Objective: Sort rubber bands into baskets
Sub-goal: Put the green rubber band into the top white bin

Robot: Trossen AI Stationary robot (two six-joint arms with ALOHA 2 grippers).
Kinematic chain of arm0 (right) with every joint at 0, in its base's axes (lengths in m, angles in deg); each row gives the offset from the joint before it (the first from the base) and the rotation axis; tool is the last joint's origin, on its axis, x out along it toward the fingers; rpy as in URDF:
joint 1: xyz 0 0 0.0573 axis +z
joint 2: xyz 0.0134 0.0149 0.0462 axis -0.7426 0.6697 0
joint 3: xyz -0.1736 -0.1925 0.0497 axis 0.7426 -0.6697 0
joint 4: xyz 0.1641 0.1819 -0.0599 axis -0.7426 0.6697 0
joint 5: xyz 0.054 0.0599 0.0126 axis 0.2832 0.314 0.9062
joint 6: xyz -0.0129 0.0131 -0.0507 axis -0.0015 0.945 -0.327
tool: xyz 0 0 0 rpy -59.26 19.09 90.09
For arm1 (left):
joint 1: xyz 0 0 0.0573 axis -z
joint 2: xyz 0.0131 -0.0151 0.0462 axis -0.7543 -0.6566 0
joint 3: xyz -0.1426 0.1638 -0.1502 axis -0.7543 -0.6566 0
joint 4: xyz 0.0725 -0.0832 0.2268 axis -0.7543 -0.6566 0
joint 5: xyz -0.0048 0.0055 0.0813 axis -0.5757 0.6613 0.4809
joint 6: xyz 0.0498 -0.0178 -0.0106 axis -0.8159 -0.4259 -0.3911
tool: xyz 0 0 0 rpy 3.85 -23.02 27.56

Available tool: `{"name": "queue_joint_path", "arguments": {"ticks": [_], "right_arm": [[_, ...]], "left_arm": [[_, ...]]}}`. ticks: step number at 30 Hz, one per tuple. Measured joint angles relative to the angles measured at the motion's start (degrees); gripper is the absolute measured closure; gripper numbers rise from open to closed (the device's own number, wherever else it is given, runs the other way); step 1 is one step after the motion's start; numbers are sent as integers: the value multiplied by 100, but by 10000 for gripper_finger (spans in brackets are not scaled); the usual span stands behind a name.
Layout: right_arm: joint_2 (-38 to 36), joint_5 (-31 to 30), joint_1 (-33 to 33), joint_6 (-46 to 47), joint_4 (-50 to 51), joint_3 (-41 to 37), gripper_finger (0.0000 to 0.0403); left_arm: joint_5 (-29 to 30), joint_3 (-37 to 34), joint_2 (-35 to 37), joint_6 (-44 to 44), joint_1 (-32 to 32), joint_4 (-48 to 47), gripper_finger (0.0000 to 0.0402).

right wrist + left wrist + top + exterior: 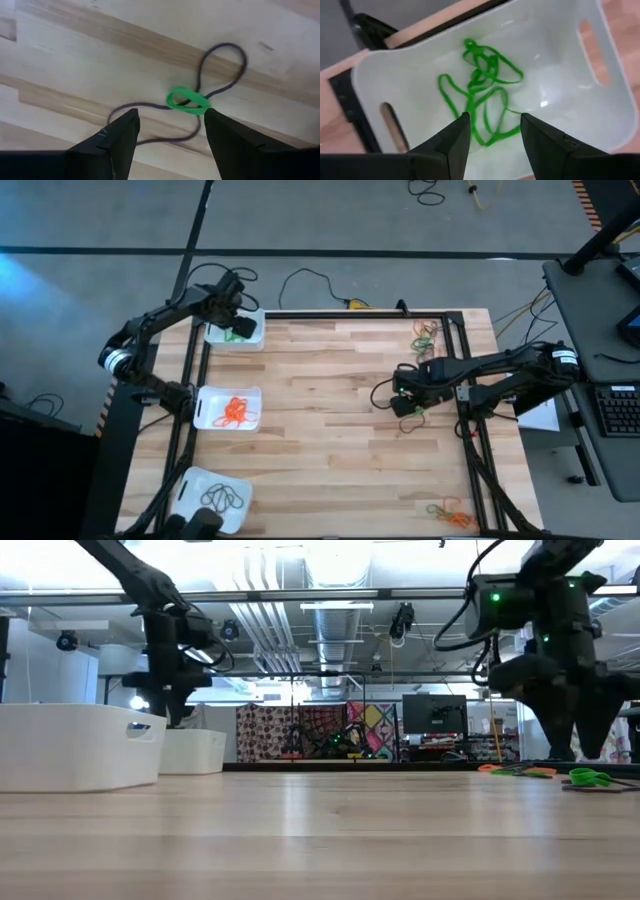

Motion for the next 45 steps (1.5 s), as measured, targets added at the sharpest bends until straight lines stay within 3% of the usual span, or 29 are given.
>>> {"name": "queue_joint_path", "arguments": {"ticks": [7, 16, 28, 37, 45], "right_arm": [[0, 35, 0, 254, -462, -291, 198], [59, -13, -2, 500, -725, -326, 263], [966, 238, -4, 89, -800, -252, 338], [839, 201, -2, -165, -790, 297, 389], [846, 182, -2, -640, -810, 1302, 393]], "left_arm": [[-449, -426, 493, 44, 113, 393, 243], [-449, -564, 704, 317, 198, 565, 243], [-533, -564, 704, 320, 369, 648, 243], [-538, -564, 704, 309, 409, 678, 243], [-623, -564, 720, 306, 586, 709, 243]]}}
